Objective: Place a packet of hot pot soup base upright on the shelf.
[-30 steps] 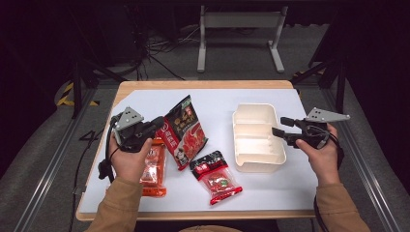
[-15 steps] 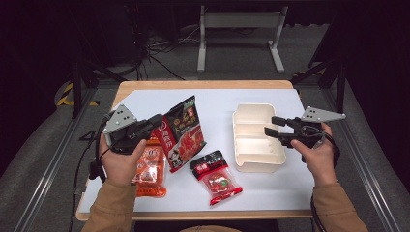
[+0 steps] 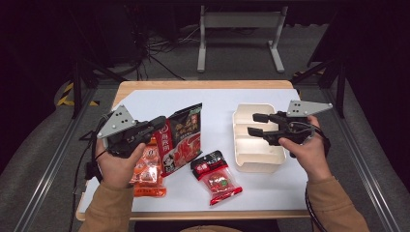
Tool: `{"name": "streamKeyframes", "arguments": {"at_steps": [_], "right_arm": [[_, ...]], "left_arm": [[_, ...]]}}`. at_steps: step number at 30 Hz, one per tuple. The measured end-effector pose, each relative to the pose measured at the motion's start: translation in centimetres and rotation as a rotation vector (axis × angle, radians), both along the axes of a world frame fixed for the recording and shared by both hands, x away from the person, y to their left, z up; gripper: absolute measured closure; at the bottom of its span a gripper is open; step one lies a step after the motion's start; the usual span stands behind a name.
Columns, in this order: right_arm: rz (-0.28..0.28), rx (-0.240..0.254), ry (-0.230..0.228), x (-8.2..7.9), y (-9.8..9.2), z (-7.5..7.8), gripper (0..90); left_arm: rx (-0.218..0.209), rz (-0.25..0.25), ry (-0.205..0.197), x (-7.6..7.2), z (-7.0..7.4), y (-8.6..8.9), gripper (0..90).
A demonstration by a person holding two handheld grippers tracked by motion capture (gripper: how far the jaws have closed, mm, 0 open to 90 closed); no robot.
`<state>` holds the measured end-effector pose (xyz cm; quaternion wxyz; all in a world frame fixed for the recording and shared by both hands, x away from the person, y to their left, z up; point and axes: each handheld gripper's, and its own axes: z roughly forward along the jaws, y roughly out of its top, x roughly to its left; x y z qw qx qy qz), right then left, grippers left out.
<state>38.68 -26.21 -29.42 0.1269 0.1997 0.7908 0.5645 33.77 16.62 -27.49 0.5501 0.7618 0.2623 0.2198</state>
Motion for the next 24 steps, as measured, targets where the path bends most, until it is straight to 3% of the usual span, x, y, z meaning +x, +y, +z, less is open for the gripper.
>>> {"name": "streamKeyframes", "arguments": {"at_steps": [7,13,24], "right_arm": [[0.099,-0.010,-0.012,0.1,3.6,1.2,43.2],[0.132,-0.017,-0.015,0.9,5.9,0.8,37.5],[0.165,-0.013,0.007,2.0,8.1,-0.4,32.5]], "left_arm": [[0.025,-0.048,-0.012,-0.6,0.2,-1.0,90.0],[0.040,-0.090,-0.017,-1.0,0.4,-1.7,90.0],[0.056,-0.152,-0.026,-1.7,0.5,-2.9,90.0]]}}
